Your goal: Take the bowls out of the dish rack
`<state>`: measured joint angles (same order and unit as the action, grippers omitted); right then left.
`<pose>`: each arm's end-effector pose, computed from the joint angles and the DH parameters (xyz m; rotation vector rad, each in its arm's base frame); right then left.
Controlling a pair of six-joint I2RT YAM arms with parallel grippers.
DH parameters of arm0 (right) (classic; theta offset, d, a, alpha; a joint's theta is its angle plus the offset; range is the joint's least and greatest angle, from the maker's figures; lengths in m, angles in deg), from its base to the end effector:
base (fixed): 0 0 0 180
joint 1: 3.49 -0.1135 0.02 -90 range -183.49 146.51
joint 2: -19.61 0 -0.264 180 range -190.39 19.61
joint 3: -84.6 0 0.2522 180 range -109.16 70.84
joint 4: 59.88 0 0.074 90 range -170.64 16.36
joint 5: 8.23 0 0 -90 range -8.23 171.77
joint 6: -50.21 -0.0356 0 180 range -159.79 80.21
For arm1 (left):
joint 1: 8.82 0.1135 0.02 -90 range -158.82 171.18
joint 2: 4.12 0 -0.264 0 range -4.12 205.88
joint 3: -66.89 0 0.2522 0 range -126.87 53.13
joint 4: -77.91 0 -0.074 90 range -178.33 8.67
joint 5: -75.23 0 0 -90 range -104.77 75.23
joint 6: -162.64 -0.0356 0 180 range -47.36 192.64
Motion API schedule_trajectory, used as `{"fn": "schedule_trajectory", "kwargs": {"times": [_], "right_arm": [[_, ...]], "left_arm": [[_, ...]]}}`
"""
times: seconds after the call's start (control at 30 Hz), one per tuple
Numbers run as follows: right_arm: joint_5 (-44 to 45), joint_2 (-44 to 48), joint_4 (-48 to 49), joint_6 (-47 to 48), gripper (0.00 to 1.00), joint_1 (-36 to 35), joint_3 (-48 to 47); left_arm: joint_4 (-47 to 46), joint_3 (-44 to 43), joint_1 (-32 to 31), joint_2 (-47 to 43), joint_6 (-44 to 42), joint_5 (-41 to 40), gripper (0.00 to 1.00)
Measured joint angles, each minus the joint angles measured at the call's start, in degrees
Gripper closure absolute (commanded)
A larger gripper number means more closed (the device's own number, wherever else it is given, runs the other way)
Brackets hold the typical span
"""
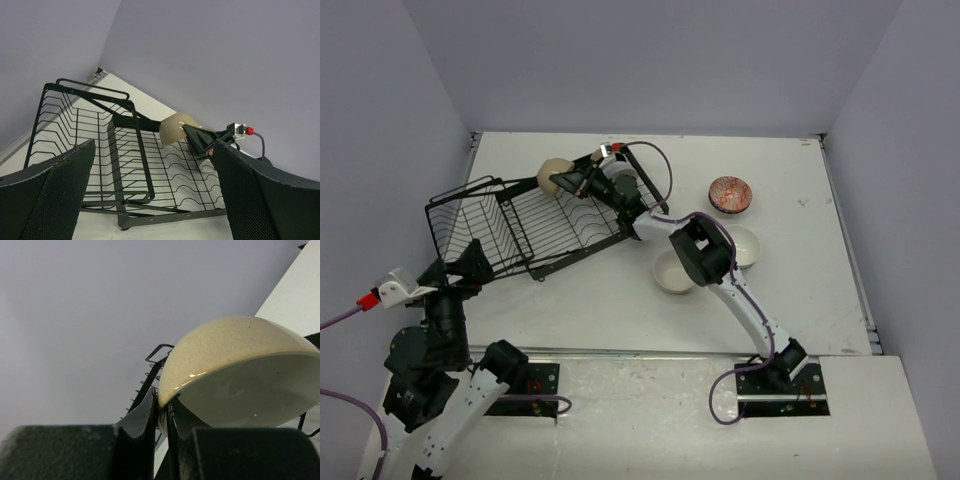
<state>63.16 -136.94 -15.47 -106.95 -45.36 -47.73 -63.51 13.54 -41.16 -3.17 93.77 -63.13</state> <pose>0.4342 0.4045 0.1523 -0.0146 1.4711 1.8076 0.0182 0.0199 0.3410 -0.5799 1.2904 -0.2123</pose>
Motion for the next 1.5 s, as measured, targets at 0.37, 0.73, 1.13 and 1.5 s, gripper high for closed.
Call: {"fn": "schedule_trajectory", "kwargs": {"times": [0.37,0.73,1.13,1.5], "right_arm": [[-3.7,3.2,4.5,-1.9,1.0,0.2,7.6],[-9.6,12.9,0.8,0.1,1.0,0.3,12.5],[-15.8,37.5,-11.4,11.0,1.0,0.3,29.9],[0.0,74.7,-52.1,36.6,1.0,0.3,49.7]], "left_arm": [[0.0,0.0,0.0,0.0,-0.8,-0.1,0.0],[0.0,0.0,0.0,0.0,-0.8,-1.3,0.0],[0.1,0.0,0.0,0.1,-0.8,-1.9,0.0],[0.1,0.0,0.0,0.3,-0.8,-1.8,0.0]]}}
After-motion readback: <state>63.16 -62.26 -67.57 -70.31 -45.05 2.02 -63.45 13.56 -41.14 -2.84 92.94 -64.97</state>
